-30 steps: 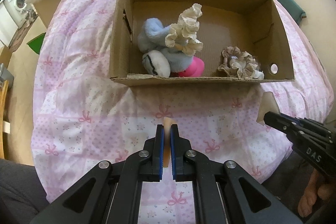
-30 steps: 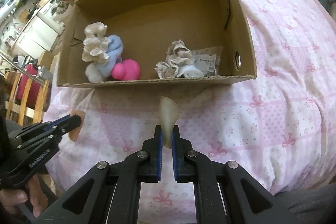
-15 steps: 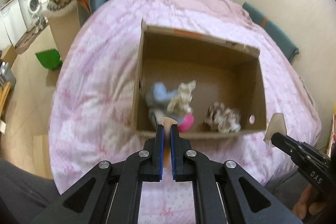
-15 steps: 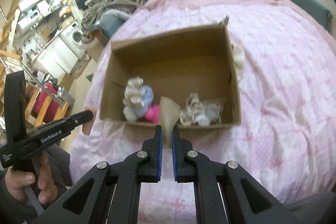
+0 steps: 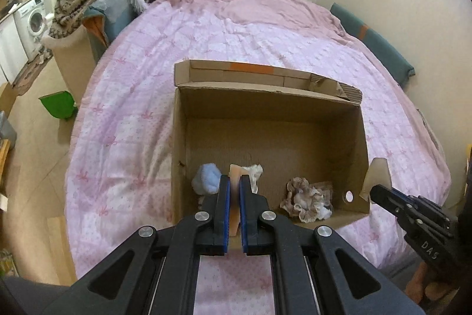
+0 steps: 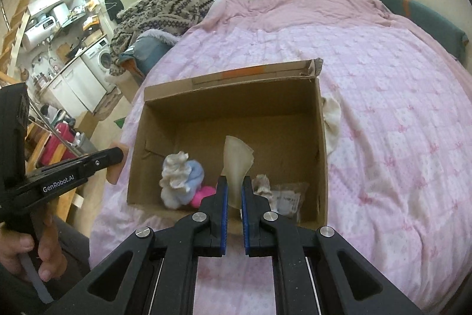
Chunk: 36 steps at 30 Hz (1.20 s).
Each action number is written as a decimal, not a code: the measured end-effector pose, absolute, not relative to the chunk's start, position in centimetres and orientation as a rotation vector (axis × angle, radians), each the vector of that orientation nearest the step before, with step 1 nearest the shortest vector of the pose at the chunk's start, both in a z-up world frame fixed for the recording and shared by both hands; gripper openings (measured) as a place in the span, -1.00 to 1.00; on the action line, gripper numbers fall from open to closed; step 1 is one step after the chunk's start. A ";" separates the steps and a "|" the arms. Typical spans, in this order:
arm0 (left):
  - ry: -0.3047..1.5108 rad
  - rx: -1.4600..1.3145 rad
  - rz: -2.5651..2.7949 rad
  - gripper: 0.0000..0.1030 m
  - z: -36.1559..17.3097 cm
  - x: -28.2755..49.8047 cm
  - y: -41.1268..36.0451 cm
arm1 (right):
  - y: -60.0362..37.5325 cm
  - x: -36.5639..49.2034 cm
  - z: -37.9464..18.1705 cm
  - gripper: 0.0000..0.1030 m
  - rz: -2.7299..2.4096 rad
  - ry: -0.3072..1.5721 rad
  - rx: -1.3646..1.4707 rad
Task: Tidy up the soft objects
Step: 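Carry the tube with the left gripper while the right gripper carries the beige fabric into the box, then open both grippers to release the tube and beige fabric into the box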
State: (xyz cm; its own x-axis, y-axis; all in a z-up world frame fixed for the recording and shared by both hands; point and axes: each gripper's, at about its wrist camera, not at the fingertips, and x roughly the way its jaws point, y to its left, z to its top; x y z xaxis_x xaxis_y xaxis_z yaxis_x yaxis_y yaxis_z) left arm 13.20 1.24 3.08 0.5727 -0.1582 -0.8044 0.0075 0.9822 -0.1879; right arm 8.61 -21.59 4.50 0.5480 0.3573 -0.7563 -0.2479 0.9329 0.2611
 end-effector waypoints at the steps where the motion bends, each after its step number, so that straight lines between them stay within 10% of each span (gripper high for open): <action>1: 0.963 -0.167 -0.109 -0.89 2.9 13.6 1.1 | -21.6 9.1 4.3 -0.81 0.354 0.927 0.126; 36: 1.018 -0.093 -0.263 -0.89 -4.7 15.2 -5.3 | -21.3 11.6 -2.0 -0.80 0.367 1.084 0.222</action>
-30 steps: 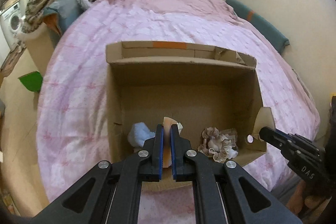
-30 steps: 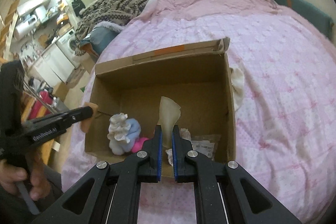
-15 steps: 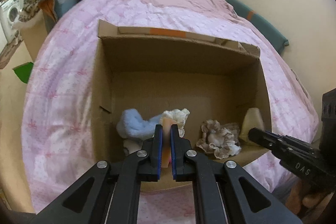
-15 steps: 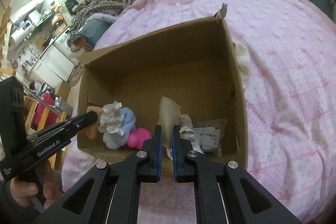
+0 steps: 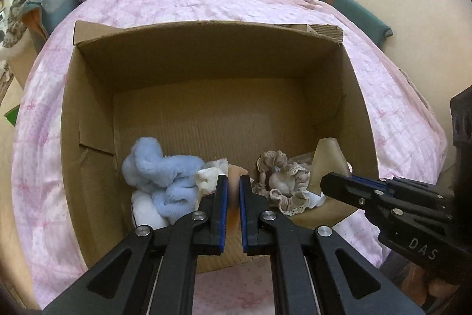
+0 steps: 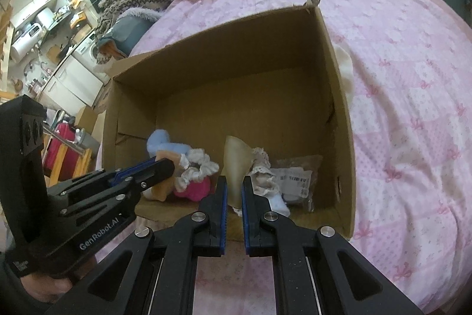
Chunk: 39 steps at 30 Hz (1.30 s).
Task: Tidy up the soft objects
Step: 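Open both grippers to release the tube and beige fabric into the box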
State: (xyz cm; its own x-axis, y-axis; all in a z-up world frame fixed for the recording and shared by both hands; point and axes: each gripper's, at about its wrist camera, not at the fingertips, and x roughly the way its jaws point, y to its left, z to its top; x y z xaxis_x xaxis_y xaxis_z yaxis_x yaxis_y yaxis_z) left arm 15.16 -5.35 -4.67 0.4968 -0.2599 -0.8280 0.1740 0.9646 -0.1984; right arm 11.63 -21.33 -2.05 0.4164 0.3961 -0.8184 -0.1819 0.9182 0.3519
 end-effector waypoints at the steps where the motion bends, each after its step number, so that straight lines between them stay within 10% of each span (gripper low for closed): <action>1: 1.016 -0.097 -0.261 -0.89 -4.7 15.2 -5.3 | -21.4 11.6 -2.1 -0.80 0.368 1.085 0.221; 12: 0.980 -0.090 -0.229 -0.58 -3.7 14.5 -4.6 | -21.6 11.5 -2.1 -0.80 0.359 1.072 0.227; 18: 0.949 -0.116 -0.200 0.26 -2.9 14.2 -4.0 | -22.2 11.5 -1.7 -0.79 0.352 1.055 0.262; 24: 0.920 -0.104 -0.186 0.32 -2.0 13.8 -3.7 | -23.0 11.4 -0.9 -0.76 0.340 1.013 0.287; 30: 0.893 -0.070 -0.116 0.32 -1.5 13.6 -3.1 | -23.7 11.5 -0.5 -0.44 0.316 0.995 0.320; 33: 0.870 -0.058 -0.081 0.32 -1.0 13.2 -2.7 | -24.0 11.3 -0.1 0.54 0.296 0.966 0.323; 39: 0.822 -0.010 -0.061 0.43 0.6 11.9 -2.2 | -24.6 10.4 1.8 0.58 0.270 0.882 0.331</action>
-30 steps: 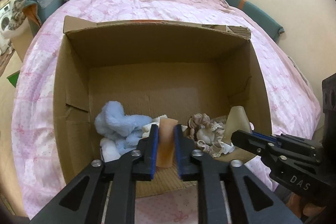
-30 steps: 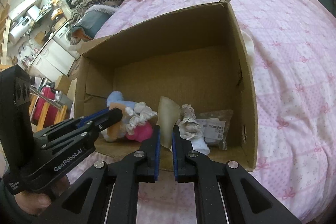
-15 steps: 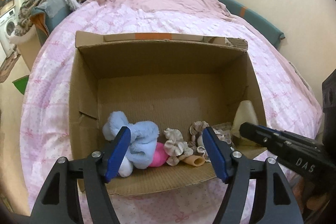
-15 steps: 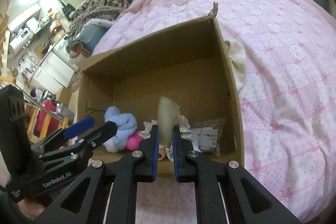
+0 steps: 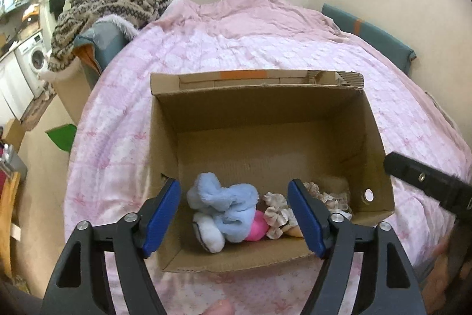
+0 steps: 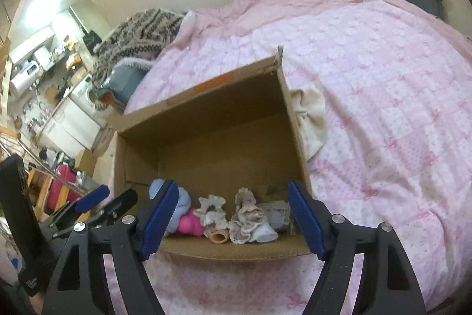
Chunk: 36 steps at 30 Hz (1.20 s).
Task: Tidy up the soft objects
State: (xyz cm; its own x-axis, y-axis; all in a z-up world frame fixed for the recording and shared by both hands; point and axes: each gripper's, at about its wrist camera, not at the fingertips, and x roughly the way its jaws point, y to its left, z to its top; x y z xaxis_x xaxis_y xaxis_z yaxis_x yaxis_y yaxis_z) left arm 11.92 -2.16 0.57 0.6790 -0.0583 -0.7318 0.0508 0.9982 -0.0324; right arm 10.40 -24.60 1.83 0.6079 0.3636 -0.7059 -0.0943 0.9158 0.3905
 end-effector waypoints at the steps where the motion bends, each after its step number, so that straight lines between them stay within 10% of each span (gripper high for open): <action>1: 0.815 -0.007 -0.059 0.44 0.9 11.6 -2.0 | -24.8 10.1 2.1 0.58 0.267 0.876 0.330; 36: 0.728 -0.102 0.059 0.78 3.5 2.9 3.2 | -23.9 1.8 5.6 1.00 0.176 0.668 0.142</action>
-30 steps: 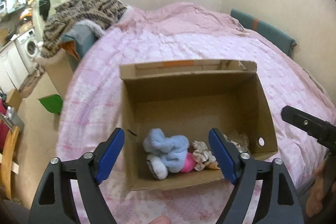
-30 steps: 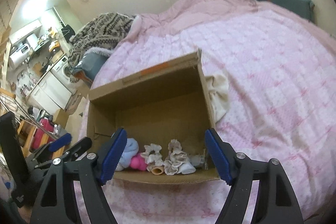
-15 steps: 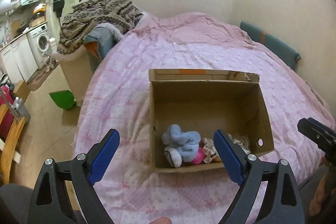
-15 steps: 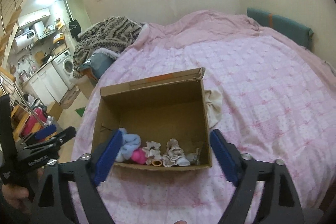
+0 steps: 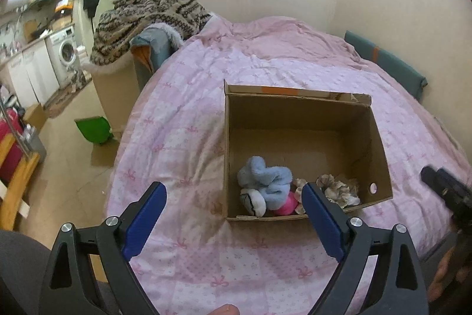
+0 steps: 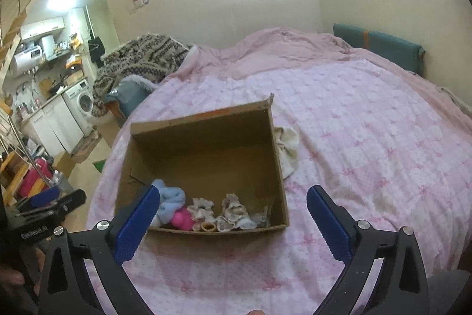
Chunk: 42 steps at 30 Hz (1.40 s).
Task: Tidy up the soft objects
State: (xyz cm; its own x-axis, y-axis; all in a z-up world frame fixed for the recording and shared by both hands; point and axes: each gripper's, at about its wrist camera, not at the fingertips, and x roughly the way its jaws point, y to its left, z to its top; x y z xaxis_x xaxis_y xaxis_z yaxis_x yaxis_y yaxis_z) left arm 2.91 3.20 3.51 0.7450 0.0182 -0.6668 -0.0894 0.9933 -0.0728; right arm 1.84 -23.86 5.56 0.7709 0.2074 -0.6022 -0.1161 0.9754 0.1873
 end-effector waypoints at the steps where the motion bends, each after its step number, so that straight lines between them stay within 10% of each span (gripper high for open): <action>1: 0.723 -0.115 0.051 0.79 3.5 2.9 3.2 | -23.8 2.1 5.2 1.00 0.168 0.682 0.139; 42: 0.716 -0.106 -0.012 0.99 3.3 2.9 2.3 | -22.6 2.9 3.5 1.00 0.168 0.748 0.079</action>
